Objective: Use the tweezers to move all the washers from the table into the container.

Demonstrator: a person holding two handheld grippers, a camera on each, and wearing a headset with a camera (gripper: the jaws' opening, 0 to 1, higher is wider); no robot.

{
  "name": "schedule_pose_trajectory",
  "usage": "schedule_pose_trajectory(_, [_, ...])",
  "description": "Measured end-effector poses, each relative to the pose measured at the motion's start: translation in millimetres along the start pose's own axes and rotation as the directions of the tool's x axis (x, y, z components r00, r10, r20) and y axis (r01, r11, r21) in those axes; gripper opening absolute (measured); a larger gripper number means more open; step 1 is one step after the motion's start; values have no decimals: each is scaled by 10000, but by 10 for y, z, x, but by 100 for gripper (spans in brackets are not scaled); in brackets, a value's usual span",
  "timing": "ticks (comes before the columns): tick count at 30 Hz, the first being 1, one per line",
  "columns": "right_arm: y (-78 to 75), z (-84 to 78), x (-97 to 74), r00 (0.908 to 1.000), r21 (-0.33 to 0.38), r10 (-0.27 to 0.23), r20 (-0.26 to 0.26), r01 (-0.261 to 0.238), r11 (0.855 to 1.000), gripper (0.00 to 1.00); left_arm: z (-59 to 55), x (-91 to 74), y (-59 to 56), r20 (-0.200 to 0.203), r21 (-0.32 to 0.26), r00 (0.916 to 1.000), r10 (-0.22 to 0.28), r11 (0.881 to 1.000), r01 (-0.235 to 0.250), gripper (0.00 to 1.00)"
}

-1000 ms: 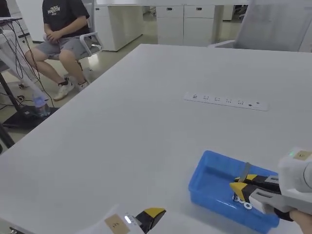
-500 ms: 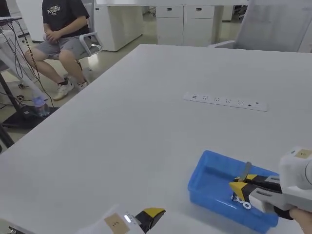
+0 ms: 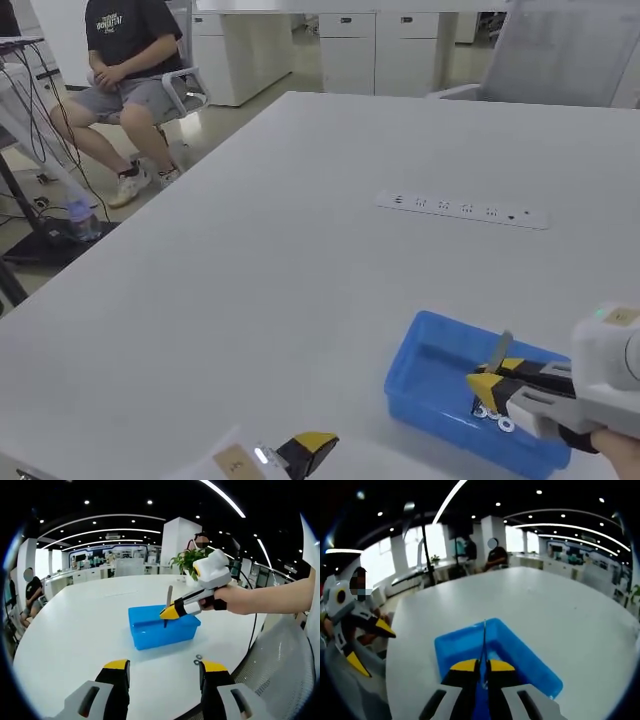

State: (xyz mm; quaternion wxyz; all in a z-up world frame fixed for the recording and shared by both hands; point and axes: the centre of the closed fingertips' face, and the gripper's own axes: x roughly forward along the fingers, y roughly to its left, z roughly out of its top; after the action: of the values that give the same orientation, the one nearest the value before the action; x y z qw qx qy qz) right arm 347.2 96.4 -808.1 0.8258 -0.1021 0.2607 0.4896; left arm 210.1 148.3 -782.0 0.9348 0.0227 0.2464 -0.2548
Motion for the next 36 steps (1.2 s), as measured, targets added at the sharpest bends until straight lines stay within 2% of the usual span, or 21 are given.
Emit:
schedule_pose_trajectory(17, [64,182,-203,9989,-214,52,473,-42,9998,4,-9,4,-13,-74,9,10000,-45,10000,45,54])
schedule_pose_trajectory(27, [172,267,-361,9970,-375,176,754,-148,9992,4,-7,4,-12,-74,22,10000,-42,10000,42,54])
schedule_pose_trajectory(36, [243,269,-449,9959,-349,288,862,-259,9991,4,-13,4,-13,-86,24,9999,-73,10000,73,54])
